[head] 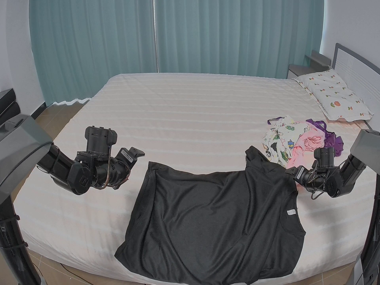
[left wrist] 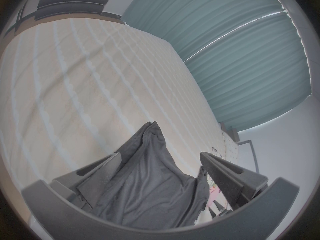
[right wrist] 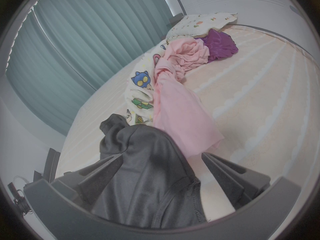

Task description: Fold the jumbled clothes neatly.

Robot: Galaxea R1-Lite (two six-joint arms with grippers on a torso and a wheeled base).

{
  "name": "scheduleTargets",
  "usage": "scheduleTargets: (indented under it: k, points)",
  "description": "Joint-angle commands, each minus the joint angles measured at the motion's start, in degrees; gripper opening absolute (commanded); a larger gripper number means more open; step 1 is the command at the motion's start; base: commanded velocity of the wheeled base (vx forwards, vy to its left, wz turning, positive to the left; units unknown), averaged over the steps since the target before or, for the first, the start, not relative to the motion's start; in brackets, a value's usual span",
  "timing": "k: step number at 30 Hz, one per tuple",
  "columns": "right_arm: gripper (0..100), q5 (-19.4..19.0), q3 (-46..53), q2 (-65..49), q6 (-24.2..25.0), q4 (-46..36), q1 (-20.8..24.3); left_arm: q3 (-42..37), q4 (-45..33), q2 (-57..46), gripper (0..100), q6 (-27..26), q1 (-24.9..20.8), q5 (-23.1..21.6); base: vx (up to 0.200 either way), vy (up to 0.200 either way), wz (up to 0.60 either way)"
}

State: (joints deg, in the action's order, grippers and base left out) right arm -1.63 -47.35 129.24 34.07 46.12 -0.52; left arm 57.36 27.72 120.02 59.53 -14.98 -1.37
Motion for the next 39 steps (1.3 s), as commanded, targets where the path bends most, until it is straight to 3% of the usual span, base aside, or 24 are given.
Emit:
scheduleTargets:
  k: [1,13,26,32,39]
  points:
    - [100,-0.1,5.4,-1.1,0.8,3.7,0.6,-3.3,-0.8,2.2,100,-1.2,0.4,-1.4,0.0,0.0,0.0]
    - [100,-0.2,7.4,-2.6,3.0,4.0,0.6,-11.7,0.8,-1.8,100,-1.3,-0.1,-2.3,-0.15,0.0,0.0]
    - [100,-0.2,8.1,-3.6,3.0,4.0,0.5,-15.2,0.8,-1.2,100,-1.6,-1.0,-2.2,0.0,0.0,0.0]
    - [100,-0.2,8.1,-3.6,3.0,4.0,0.4,-18.5,0.8,-1.3,100,-8.6,-1.0,-1.8,0.0,0.0,0.0]
    - [100,-0.2,8.1,-3.6,3.0,4.0,0.5,-20.4,0.4,-0.8,100,-11.3,-1.0,-1.6,0.0,0.0,0.0]
